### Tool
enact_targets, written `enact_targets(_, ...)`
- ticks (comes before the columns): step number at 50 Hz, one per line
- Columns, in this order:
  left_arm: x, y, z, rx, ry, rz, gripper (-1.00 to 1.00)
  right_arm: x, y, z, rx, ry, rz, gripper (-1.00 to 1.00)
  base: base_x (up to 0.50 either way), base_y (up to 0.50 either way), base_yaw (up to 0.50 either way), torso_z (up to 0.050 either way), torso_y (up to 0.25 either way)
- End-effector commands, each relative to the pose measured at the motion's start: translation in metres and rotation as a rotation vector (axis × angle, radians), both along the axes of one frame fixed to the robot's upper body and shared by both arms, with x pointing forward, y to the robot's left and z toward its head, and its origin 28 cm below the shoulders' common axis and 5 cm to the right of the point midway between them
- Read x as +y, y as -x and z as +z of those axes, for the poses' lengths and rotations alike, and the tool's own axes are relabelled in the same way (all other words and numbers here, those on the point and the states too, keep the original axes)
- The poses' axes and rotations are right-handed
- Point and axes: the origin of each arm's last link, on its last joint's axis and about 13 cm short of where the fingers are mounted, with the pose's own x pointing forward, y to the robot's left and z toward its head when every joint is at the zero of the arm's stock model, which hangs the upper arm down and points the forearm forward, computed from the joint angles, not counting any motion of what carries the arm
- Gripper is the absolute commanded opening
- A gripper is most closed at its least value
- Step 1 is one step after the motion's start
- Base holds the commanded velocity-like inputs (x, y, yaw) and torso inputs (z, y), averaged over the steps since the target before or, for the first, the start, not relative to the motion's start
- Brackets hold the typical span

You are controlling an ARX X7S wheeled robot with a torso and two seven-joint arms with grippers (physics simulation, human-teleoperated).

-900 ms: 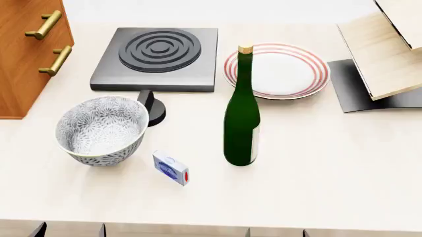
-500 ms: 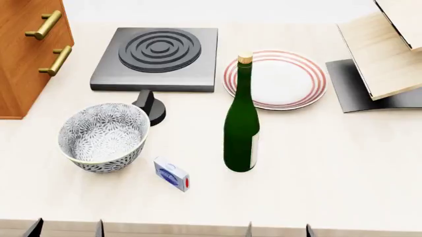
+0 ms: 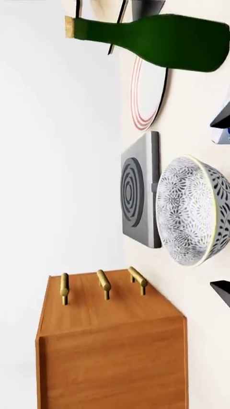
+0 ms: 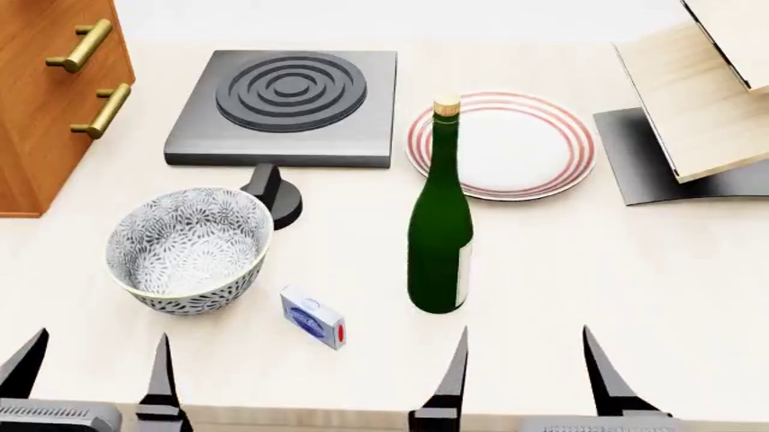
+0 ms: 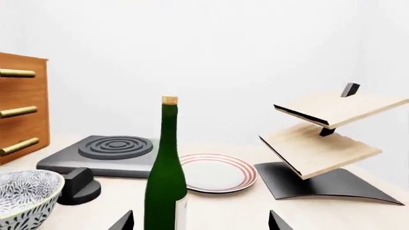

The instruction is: Put the bowl on the top of the cabinet.

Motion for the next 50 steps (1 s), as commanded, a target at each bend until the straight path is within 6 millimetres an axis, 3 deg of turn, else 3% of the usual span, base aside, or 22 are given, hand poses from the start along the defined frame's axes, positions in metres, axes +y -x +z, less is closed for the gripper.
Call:
enact_targets(1, -0.0005, 0.0018, 0.0137, -0.029, -0.001, 0.003, 1.00, -0.0003, 0.0011, 0.0114, -0.032, -0.009, -0.013, 1.00, 0.00, 0.00, 0.00, 0.000, 0.000)
enact_targets(10, 0.0011, 0.0029, 0.0167, -0.039, 0.000, 0.010, 1.00, -0.0016, 0.0026, 0.0090, -0.048, -0.018, -0.018, 1.00, 0.00, 0.02, 0.00, 0.000, 0.000)
enact_targets(38, 0.0022, 0.0072, 0.0163, -0.043, 0.009, 0.012, 1.00, 0.0017, 0.0070, 0.0095, -0.069, -0.009, -0.005, 1.00, 0.00, 0.34, 0.00, 0.000, 0.000)
enact_targets(50, 0.0026, 0.0082, 0.0168, -0.045, 0.008, 0.013, 1.00, 0.0017, 0.0067, 0.0091, -0.067, -0.011, -0.010, 1.00, 0.00, 0.04, 0.00, 0.000, 0.000)
